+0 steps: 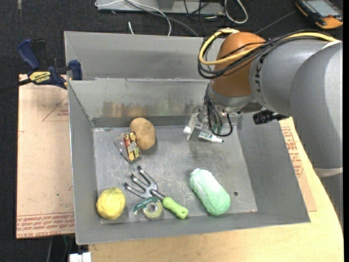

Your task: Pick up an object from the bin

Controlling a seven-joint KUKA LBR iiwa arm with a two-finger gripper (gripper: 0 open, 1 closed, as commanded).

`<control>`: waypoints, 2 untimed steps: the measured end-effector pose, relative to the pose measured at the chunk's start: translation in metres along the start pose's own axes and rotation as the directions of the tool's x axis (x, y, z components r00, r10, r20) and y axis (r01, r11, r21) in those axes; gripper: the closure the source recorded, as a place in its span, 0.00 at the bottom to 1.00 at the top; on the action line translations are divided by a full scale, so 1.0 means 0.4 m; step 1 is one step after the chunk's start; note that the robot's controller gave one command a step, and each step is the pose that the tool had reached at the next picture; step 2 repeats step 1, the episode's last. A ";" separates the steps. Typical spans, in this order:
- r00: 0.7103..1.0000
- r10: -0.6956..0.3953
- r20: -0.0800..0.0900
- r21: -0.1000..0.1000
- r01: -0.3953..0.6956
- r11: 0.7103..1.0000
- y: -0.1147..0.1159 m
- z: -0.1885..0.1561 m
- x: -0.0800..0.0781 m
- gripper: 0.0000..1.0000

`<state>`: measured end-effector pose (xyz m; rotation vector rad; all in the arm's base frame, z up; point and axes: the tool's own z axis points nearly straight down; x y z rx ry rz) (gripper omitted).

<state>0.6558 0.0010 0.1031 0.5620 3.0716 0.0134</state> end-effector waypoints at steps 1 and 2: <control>1.000 0.000 -0.007 0.002 0.000 1.000 0.000 -0.068 0.003 1.00; 1.000 0.000 -0.007 0.002 0.000 1.000 0.000 -0.068 0.003 1.00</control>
Offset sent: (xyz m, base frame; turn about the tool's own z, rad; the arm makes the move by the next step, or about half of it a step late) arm -0.0014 0.0002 0.0980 -0.0002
